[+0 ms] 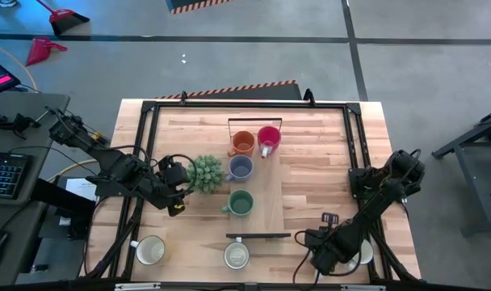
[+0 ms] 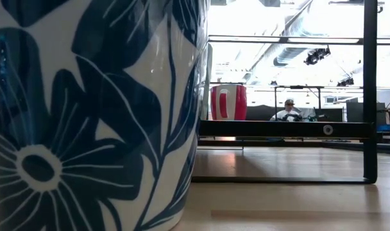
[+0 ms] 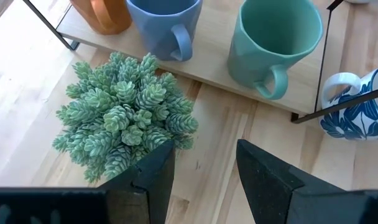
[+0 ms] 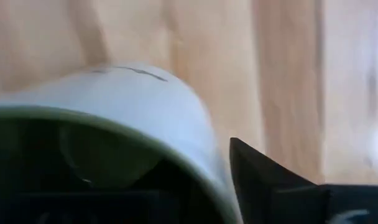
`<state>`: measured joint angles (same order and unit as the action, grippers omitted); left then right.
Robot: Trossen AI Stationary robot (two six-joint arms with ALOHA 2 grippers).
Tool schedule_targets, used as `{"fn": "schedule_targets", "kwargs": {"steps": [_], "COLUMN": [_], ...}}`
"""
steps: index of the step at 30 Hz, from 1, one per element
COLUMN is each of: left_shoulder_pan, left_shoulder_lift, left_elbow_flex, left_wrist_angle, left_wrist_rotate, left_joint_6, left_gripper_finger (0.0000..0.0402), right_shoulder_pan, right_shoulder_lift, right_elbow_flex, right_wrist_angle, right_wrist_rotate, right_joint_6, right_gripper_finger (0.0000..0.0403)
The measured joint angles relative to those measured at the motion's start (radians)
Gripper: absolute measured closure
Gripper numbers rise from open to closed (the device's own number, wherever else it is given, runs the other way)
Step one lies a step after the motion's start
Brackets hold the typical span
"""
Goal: Place coffee mugs
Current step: Put the green mug on the shelf
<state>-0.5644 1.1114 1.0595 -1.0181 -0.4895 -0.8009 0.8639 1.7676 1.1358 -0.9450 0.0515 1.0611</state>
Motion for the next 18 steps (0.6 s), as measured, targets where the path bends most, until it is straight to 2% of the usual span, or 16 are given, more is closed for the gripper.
{"fn": "schedule_targets", "kwargs": {"steps": [4,10,13,18], "left_shoulder_pan": [0.000,0.000,0.000,0.000], "left_shoulder_lift": [0.000,0.000,0.000,0.000], "left_elbow_flex": [0.000,0.000,0.000,0.000], "left_wrist_angle": [0.000,-0.001,-0.001,-0.001], "left_wrist_rotate": [0.000,0.000,0.000,0.000], "left_joint_6": [0.002,0.007,0.007,0.011], "left_gripper_finger": [0.0241,0.0241,0.0241,0.0241], "right_shoulder_pan": [0.000,0.000,0.000,0.003], "right_shoulder_lift": [0.000,-0.023,-0.093,-0.233], "right_elbow_flex": [0.000,0.000,0.000,0.057], "right_wrist_angle": [-0.037,-0.058,-0.082,-0.281], "right_wrist_rotate": [-0.002,0.046,0.065,0.108], "right_joint_6": [0.011,0.044,0.082,0.156], "right_gripper_finger": [0.0389,0.0400,0.0401,0.0402]}}
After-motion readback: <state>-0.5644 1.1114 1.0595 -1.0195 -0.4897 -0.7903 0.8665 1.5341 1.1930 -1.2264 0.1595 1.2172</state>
